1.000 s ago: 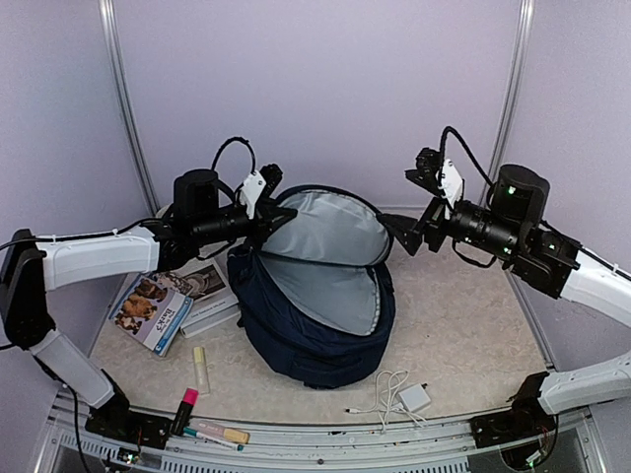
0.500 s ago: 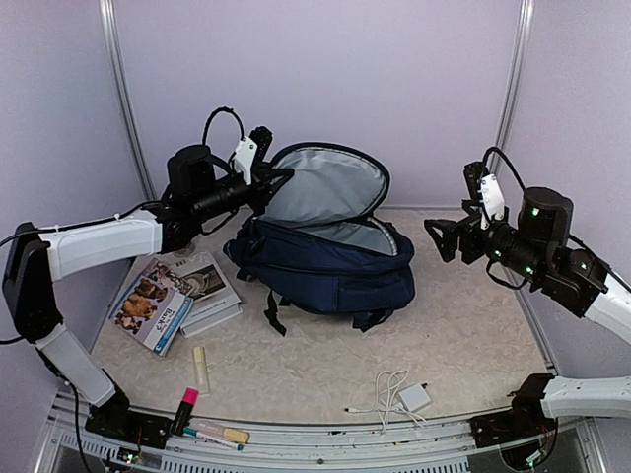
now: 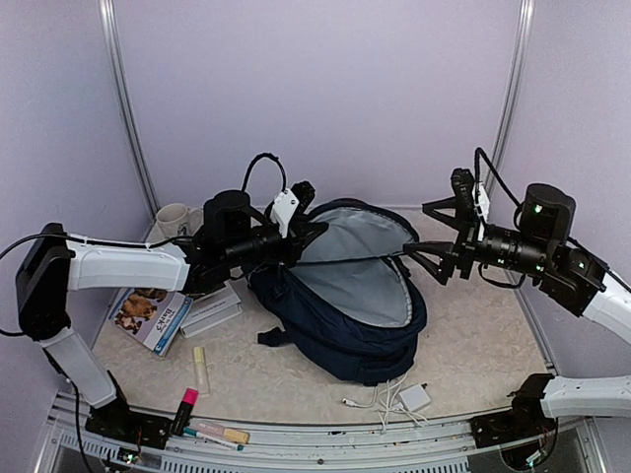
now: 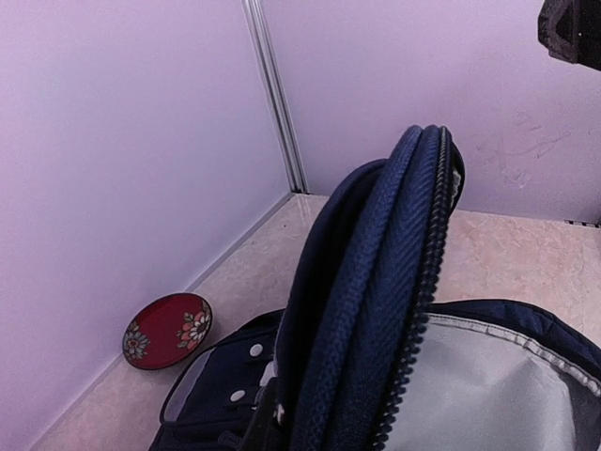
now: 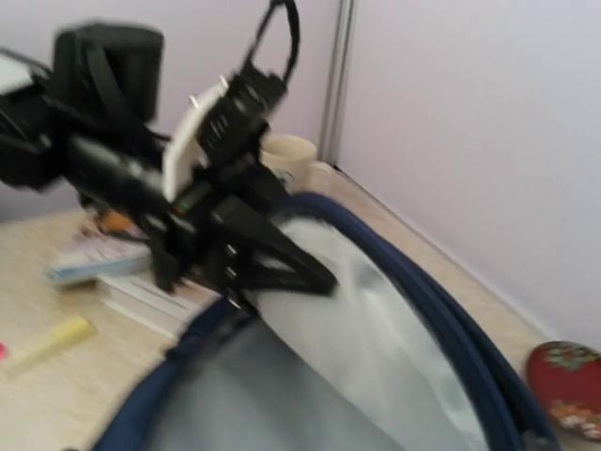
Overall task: Pack the student bag
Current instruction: Pass from the left arm to the right
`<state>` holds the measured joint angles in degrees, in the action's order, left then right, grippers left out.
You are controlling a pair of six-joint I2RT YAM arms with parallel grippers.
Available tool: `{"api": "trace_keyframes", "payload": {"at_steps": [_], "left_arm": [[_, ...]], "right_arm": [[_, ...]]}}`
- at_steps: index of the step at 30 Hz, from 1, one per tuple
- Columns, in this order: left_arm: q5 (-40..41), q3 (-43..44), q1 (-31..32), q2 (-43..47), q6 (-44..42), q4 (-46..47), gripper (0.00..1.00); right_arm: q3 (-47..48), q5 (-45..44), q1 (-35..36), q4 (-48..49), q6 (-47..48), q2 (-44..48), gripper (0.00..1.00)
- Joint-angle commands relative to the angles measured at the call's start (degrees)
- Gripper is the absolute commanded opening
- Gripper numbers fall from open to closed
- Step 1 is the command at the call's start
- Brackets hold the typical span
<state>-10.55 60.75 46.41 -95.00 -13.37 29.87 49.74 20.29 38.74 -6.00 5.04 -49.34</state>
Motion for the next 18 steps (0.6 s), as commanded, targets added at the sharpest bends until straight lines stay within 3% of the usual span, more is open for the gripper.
{"api": "trace_keyframes", "payload": {"at_steps": [1,4,10,14,16,18], "left_arm": [[-1.1,-0.5,-0.3,2.4,2.7,10.5,0.0],[-1.7,-3.0,-0.3,3.6,3.2,12.4,0.0],[-3.2,-7.0,-0.9,5.9,3.3,12.5,0.0],[-5.6,-8.5,-1.3,6.7,3.6,12.3,0.0],[-5.9,-9.2,-1.4,6.9,3.8,12.6,0.0],[-6.1,-9.4,-1.7,6.9,4.3,12.7,0.0]], "right_arm": [[1.5,0.7,-2.0,1.0,12.2,-5.4,1.0],[3.4,1.7,-3.3,2.1,12.7,-11.7,1.0],[10.9,-6.5,-3.4,0.0,12.2,-22.8,1.0],[11.5,-7.5,-3.4,0.1,14.1,-26.0,0.99],[11.5,-5.5,-3.4,0.1,15.5,-26.6,0.83],[11.5,-2.0,-3.4,0.2,16.0,-27.5,0.53]]}}
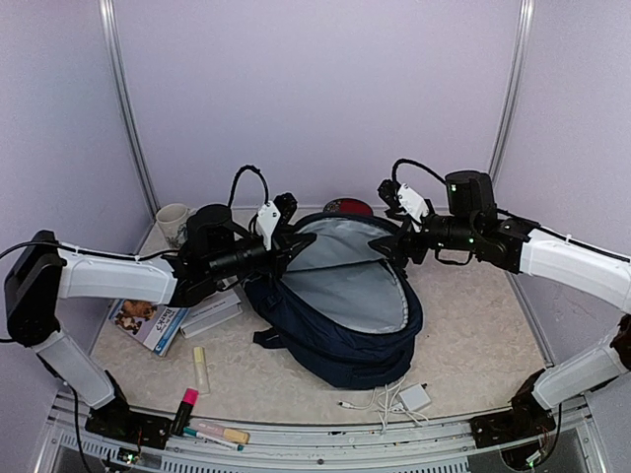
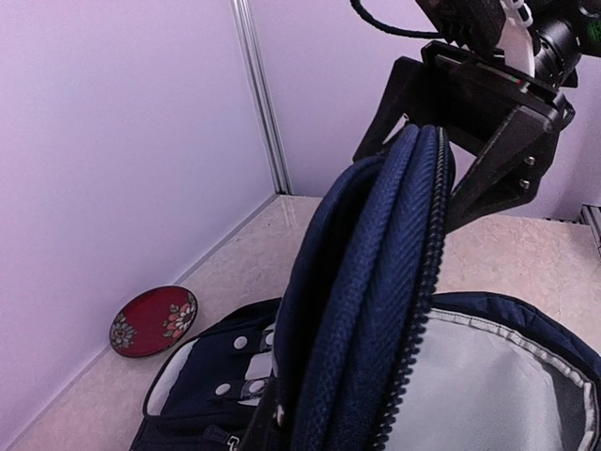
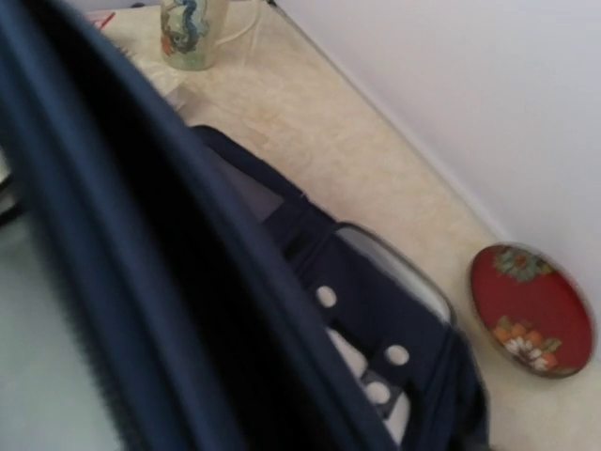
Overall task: Pack the student bag
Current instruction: Pass from the left arm to the right, then pick up the book at the corner of the board.
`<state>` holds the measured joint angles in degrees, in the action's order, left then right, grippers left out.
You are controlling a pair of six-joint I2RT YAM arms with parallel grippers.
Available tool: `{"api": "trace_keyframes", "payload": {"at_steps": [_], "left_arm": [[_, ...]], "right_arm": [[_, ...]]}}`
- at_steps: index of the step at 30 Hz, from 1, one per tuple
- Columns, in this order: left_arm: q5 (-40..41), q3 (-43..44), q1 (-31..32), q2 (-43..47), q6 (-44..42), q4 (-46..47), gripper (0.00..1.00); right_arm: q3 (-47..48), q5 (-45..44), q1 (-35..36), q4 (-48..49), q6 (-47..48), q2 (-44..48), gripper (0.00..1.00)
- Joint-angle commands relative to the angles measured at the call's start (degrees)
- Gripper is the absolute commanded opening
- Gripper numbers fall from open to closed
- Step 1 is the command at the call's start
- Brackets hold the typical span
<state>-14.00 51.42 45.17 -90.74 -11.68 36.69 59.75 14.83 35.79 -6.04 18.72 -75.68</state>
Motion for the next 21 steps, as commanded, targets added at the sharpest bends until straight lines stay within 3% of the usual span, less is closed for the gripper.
{"api": "trace_keyframes", "payload": {"at_steps": [1,3,4,5,6,8,11,12,15,17,21], "left_arm": [[-2.7,-0.1,-0.6,2.6,3.0,5.8,0.0],[-2.6,0.0,-0.8,2.7,4.1,5.3,0.0],[-2.0,0.2,-0.8,2.8,5.1,4.0,0.06],[-0.6,0.5,-0.8,3.1,6.1,1.9,0.24],[2.4,0.9,-0.7,3.6,7.9,-0.6,0.54],[10.9,1.6,0.1,5.6,13.0,-9.1,0.77],[34.2,3.2,4.5,8.5,26.7,-24.3,0.87],[39.7,3.5,5.8,9.0,29.9,-30.1,0.94],[53.3,4.1,8.5,9.6,41.1,-47.1,0.99],[57.6,3.6,7.5,9.7,51.1,-57.4,0.99],[50.4,2.5,0.4,8.5,66.1,-70.2,0.99]], "right_arm": [[1.7,4.9,-0.5,0.3,2.2,-1.7,0.42],[2.0,7.2,-1.4,1.0,0.9,-2.8,0.15],[2.1,8.0,-2.3,1.8,-0.6,-3.4,0.0],[2.0,8.3,-3.3,2.6,-2.6,-3.8,0.0],[2.1,7.9,-4.1,3.2,-4.3,-4.1,0.0],[3.1,4.8,-4.4,2.7,-6.0,-4.9,0.0],[4.8,6.4,-4.5,1.7,-6.8,-6.1,0.0],[4.5,8.4,-4.4,1.9,-6.9,-6.0,0.0],[3.2,11.1,-4.4,3.3,-7.8,-4.9,0.0],[2.4,12.2,-4.4,4.1,-7.9,-4.0,0.0],[0.9,13.9,-4.4,6.0,-8.2,-2.6,0.0]]}}
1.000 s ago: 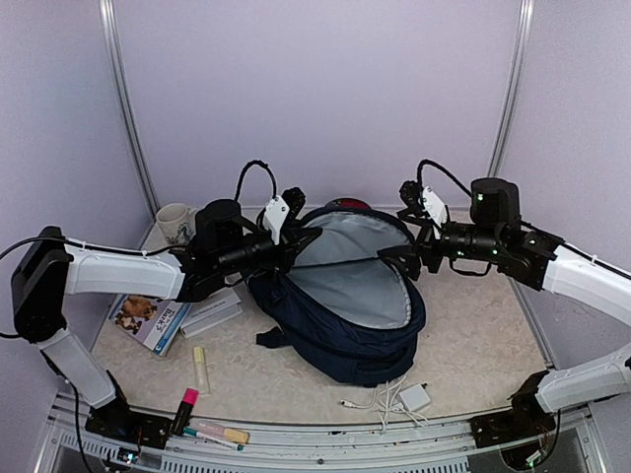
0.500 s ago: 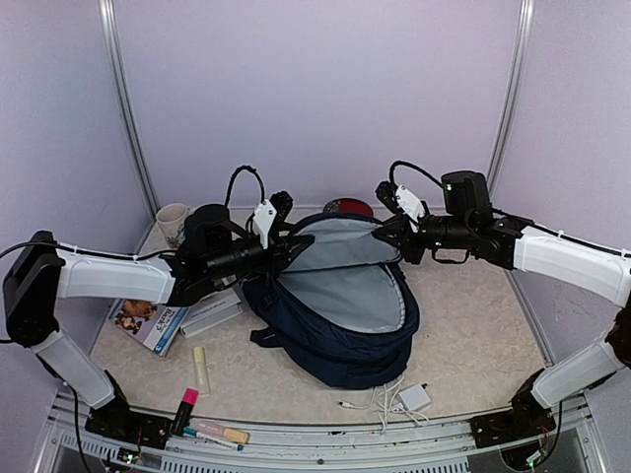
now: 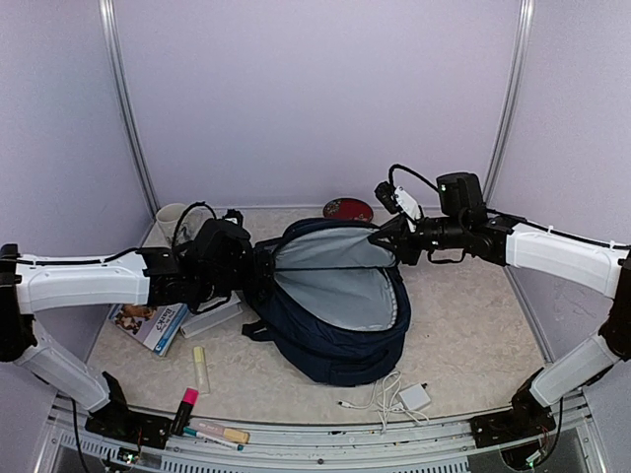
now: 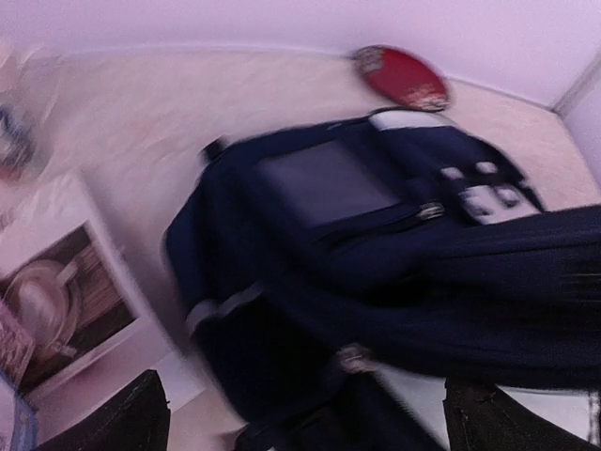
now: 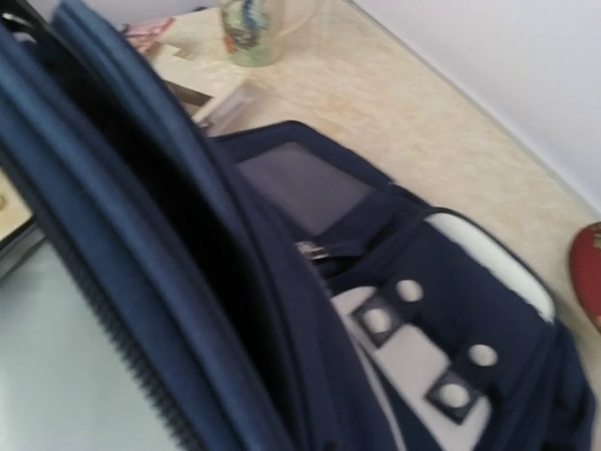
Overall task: Pack the student bag
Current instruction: Pick up the book at the corner of the board.
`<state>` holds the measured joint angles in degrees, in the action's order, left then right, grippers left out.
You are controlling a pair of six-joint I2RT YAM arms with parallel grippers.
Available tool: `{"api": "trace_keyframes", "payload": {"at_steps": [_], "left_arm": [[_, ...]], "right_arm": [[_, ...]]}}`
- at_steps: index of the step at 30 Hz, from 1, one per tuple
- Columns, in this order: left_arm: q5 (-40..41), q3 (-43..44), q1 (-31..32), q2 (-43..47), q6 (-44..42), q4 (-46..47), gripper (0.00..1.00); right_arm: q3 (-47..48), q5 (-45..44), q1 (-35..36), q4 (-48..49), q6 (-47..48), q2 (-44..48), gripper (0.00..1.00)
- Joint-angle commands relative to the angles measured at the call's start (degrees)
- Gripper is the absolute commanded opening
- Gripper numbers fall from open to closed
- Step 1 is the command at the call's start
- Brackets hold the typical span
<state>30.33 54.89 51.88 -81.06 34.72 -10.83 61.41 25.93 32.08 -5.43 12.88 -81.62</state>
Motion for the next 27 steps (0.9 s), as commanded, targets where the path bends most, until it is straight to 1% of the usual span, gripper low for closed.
{"api": "trace_keyframes", "payload": {"at_steps": [1,5,7,10,12,13,15,20,22,24,25,27], "left_arm": [[5.5,-1.0,-6.6,-1.8,20.4,-24.2,0.99],[12.0,0.4,-4.0,-4.0,23.2,-31.0,0.99],[14.2,0.2,-5.1,-5.2,27.1,-35.4,0.99],[14.7,-0.1,-8.5,-6.8,32.6,-42.6,0.99],[16.6,-0.6,-8.5,-6.9,34.4,-44.6,0.99],[17.1,-1.2,-8.4,-6.7,34.0,-43.8,0.99],[17.1,-3.0,-8.6,-6.6,30.2,-39.5,0.98],[19.4,-3.6,-10.4,-8.3,28.5,-37.3,0.89],[18.3,-4.6,-10.8,-8.3,25.2,-33.7,0.88],[17.7,-6.1,-11.9,-8.2,24.0,-30.8,0.86],[17.6,-6.7,-12.7,-8.0,23.6,-29.7,0.83],[16.7,-7.8,-14.0,-7.5,22.4,-27.3,0.72]], "right_arm": [[-1.2,2.9,-0.7,5.7,-2.4,3.5,0.0],[-2.1,2.9,-0.7,6.1,-2.4,3.5,0.0],[-2.1,3.3,-0.7,5.8,-2.3,3.4,0.0],[-2.3,3.5,-0.7,5.4,-1.8,3.8,0.0],[-2.6,3.2,-0.7,5.5,-1.5,4.3,0.0],[-2.7,3.2,-0.7,5.7,-1.4,4.5,0.0],[-3.2,3.5,-0.7,6.2,-1.3,4.8,0.0],[-3.7,5.0,-0.7,6.5,-1.6,5.2,0.0],[-4.1,4.9,-0.7,6.6,-1.6,5.5,0.0],[-4.2,4.6,-0.7,6.5,-1.6,5.7,0.0],[-4.2,4.6,-0.7,6.6,-1.6,5.8,0.0],[-4.2,4.9,-0.7,6.6,-1.6,6.0,0.0]]}}
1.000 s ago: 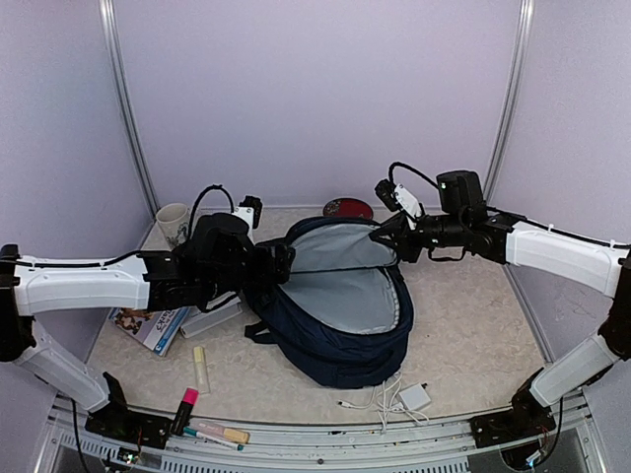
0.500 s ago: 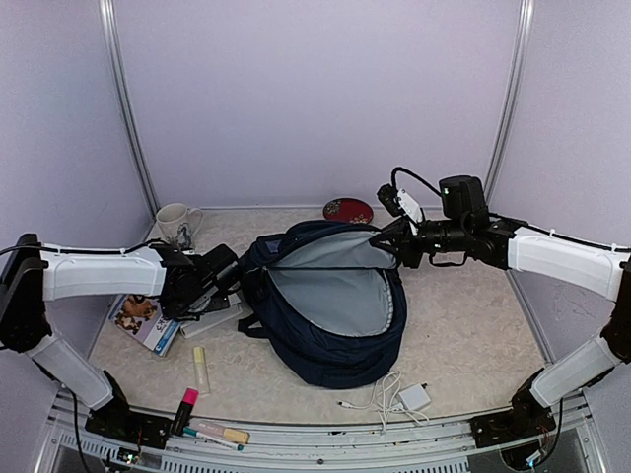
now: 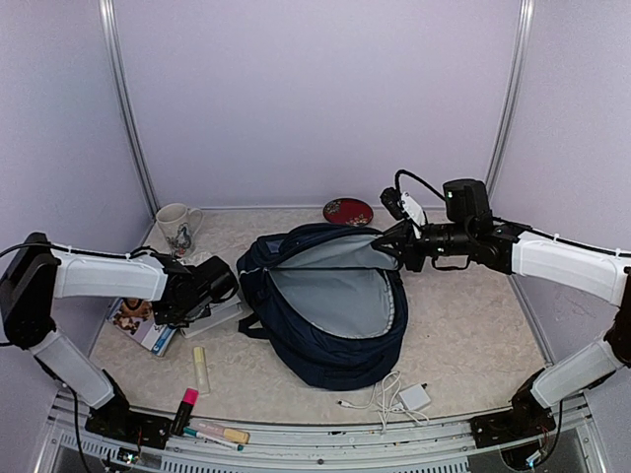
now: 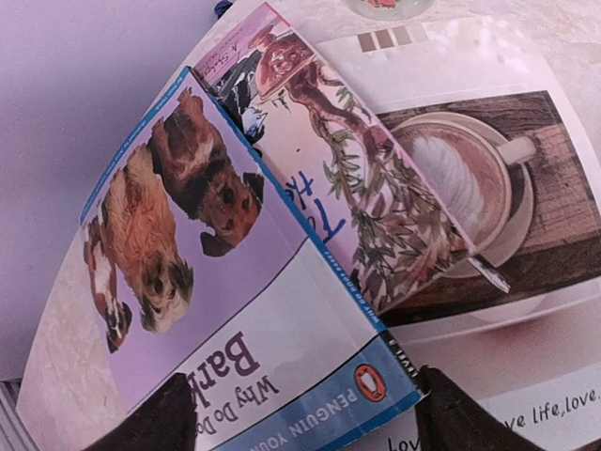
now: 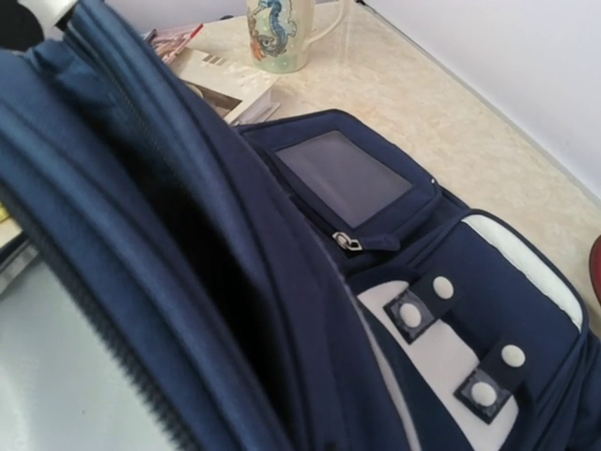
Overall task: Pack the student bag
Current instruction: Pick up the book at the corner of the board.
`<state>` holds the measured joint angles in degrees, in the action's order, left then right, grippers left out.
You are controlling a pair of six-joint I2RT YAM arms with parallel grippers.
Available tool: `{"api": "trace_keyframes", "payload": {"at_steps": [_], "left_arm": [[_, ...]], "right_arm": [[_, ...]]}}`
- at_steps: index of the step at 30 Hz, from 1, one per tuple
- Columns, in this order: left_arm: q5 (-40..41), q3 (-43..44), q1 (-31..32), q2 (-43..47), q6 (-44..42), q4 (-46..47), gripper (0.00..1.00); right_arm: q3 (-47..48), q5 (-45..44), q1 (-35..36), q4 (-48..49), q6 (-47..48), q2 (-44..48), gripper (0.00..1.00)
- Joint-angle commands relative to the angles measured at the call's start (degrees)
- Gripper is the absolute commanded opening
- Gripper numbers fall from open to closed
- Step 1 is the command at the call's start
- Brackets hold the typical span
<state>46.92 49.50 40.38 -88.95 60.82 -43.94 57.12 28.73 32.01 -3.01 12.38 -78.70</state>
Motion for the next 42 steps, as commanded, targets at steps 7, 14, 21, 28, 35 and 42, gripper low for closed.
{"api": "trace_keyframes", "payload": {"at_steps": [7,14,21,28,35,42], "left_arm": [[-5.1,-6.3,-1.7,1.5,-12.9,17.7,0.61],[-3.9,-5.2,-3.3,-1.6,-12.5,15.1,0.72],[-3.4,-4.9,-4.1,-2.7,-10.3,13.5,0.34],[-3.0,-3.6,-1.8,1.1,-9.2,11.0,0.0],[-0.3,5.0,7.3,3.9,-2.9,-3.3,0.0],[7.2,17.8,17.2,4.0,7.7,-23.8,0.0]], "right_arm": [[0.0,2.2,-0.6,4.0,-1.0,3.6,0.0],[0.3,3.3,-0.6,4.1,-1.2,3.3,0.0],[0.3,4.2,-0.6,4.1,-1.2,3.6,0.0],[0.3,4.4,-0.6,4.3,-1.3,3.8,0.0],[0.7,3.9,-0.6,4.0,-1.7,3.4,0.0],[1.9,2.5,-0.7,3.3,-3.3,1.7,0.0]]}}
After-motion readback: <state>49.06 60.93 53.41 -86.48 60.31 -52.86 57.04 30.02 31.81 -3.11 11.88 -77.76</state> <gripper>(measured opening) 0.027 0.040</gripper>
